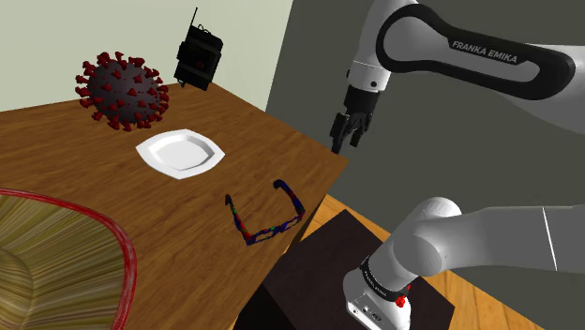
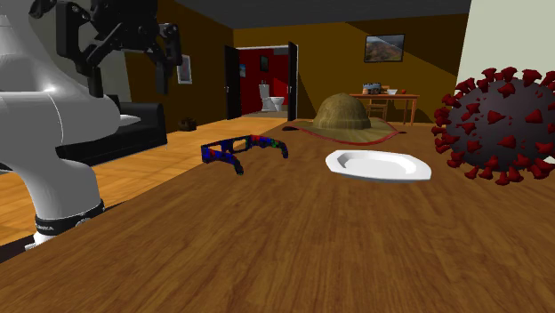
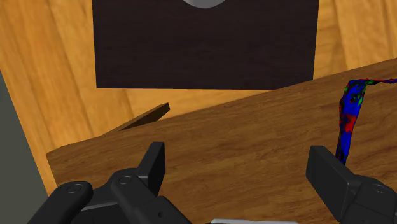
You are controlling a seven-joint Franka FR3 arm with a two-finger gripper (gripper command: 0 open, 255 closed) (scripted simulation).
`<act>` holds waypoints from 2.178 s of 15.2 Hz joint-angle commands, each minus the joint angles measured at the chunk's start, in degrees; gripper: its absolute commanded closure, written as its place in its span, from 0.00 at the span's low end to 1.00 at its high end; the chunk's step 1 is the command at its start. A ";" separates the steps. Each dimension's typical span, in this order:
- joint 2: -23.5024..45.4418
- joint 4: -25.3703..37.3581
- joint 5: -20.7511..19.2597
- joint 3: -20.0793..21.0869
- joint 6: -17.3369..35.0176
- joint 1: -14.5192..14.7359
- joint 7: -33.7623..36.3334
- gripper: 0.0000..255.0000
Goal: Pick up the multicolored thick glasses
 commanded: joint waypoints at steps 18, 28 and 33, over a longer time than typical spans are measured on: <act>6.77 -9.13 11.48 18.02 20.75 4.41 21.24 0.00; 7.63 -11.32 11.92 18.61 23.80 4.54 21.14 1.00; 7.72 -11.26 11.89 18.61 23.82 4.50 21.13 1.00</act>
